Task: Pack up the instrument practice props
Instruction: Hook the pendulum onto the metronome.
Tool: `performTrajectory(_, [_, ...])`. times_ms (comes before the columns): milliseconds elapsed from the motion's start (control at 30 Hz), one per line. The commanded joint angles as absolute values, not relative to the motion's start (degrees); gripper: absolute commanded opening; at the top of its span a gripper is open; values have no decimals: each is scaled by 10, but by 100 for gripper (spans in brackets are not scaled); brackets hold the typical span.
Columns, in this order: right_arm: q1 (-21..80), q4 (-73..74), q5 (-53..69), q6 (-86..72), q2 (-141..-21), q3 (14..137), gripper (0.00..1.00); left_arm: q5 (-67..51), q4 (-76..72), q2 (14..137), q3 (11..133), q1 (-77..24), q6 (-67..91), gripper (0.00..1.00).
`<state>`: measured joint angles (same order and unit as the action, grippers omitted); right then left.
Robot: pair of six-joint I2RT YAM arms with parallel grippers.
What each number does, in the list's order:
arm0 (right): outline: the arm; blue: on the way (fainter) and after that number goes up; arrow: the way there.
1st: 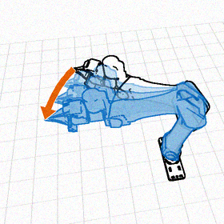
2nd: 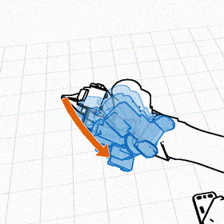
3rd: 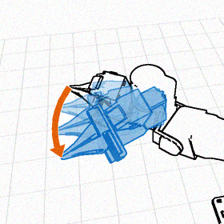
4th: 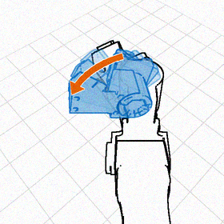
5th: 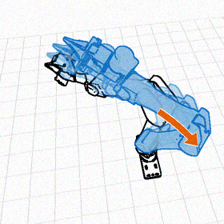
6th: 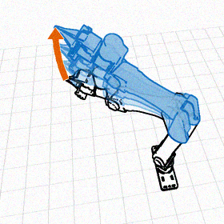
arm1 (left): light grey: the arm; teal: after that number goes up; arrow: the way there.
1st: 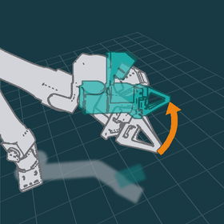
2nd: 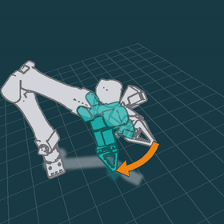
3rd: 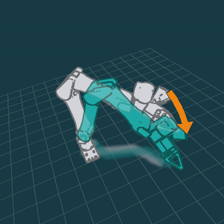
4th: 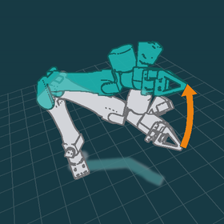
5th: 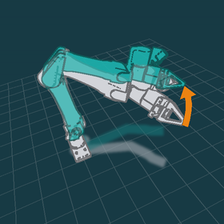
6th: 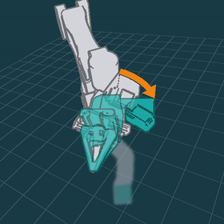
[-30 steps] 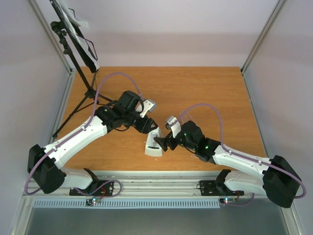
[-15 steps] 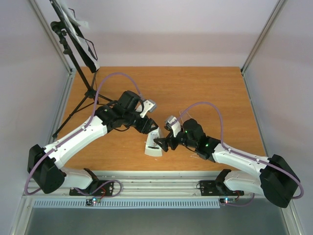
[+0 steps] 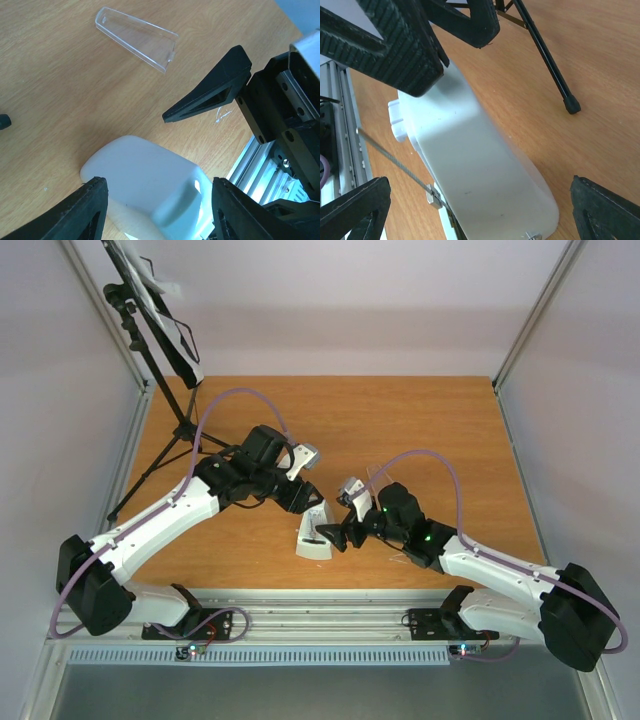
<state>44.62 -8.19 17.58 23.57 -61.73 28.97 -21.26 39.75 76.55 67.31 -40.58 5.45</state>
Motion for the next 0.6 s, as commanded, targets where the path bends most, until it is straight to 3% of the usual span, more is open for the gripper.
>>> performTrajectory(0, [443,-70,186,250,-611,291,99,-217,393,770,674,-406,43,59])
performTrajectory(567, [454,-80,183,257,-660,303,99,-219,394,772,675,-406,43,59])
